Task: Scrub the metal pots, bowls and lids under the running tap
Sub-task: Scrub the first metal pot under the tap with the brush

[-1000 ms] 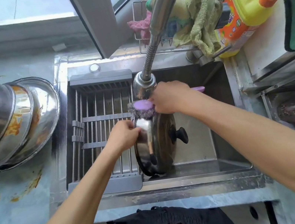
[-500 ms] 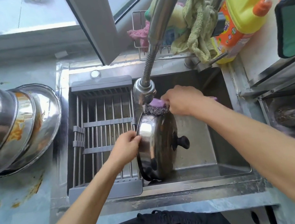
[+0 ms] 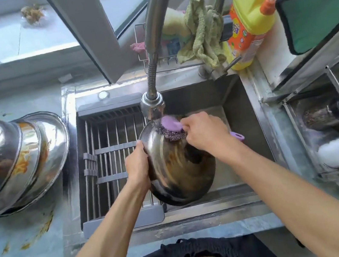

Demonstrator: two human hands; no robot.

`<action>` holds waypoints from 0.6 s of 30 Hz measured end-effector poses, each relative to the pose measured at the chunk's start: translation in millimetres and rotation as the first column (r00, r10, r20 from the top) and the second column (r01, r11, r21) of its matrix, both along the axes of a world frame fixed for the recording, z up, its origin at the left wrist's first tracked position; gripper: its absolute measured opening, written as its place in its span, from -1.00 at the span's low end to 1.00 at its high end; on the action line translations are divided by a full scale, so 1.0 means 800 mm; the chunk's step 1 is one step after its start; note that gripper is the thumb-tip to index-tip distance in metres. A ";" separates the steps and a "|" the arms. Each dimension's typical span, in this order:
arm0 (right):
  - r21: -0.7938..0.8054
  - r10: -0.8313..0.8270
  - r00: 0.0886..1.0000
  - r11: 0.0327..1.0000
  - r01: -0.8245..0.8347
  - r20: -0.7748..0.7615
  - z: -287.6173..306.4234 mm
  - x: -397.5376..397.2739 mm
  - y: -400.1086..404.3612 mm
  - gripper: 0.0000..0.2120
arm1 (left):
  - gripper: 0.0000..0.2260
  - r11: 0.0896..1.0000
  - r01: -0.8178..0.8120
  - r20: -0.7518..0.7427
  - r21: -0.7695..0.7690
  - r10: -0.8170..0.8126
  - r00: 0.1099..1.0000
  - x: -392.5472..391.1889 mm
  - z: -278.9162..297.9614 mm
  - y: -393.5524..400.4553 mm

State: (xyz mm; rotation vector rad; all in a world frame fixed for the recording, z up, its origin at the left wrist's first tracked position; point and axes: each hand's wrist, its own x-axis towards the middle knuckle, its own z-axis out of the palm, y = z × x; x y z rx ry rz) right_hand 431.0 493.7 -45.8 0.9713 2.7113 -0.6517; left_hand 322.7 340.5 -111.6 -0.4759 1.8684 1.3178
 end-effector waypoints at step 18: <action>-0.013 0.111 0.991 0.994 -0.110 0.074 -0.002 -0.030 0.014 -0.95 | -0.62 0.993 -0.103 0.066 0.063 0.098 0.993 -0.001 -0.026 -0.028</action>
